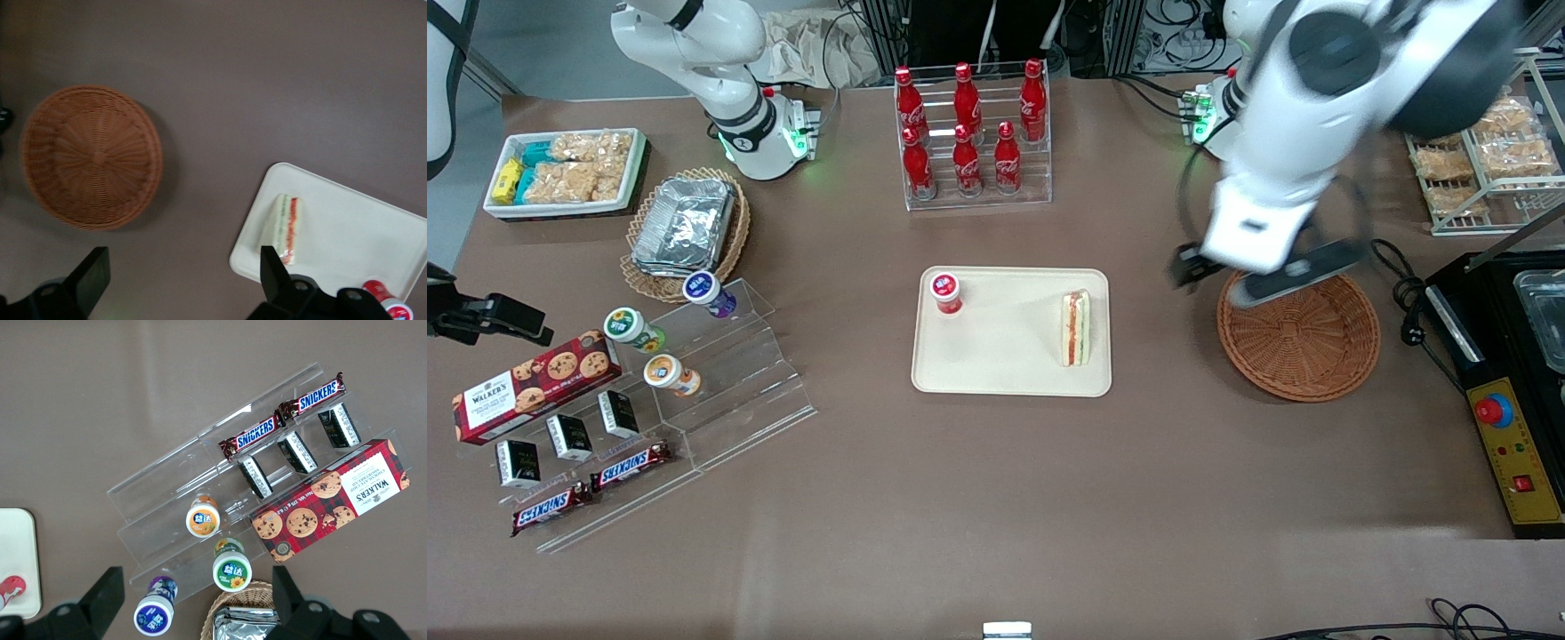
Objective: Place sandwich from basket to tray
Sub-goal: 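Raise the open left gripper away from the tray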
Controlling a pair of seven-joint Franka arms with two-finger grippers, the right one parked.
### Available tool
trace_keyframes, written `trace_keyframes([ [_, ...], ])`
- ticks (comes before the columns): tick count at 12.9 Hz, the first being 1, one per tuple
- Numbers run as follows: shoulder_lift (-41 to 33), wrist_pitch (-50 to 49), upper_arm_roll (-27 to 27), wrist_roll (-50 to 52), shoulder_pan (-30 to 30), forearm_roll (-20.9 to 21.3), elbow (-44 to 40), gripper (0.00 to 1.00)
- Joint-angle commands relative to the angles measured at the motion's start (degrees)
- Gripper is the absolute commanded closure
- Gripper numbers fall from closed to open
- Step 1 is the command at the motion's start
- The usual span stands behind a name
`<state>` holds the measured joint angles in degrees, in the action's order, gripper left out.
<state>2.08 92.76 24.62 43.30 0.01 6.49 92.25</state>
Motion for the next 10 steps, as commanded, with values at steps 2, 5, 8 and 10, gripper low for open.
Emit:
trace_keyframes([
  [2,-10.6,-4.3,-18.0,-20.7,-7.0,-2.2,4.4,0.0],
  [5,-13.7,-5.7,-26.7,-34.5,-7.0,-2.8,5.9,0.0],
  [8,-12.3,-5.9,-29.4,-32.9,-6.4,-4.2,3.6,0.0],
  [10,-11.0,-6.9,-29.5,-32.4,-6.4,-4.3,1.7,0.0],
])
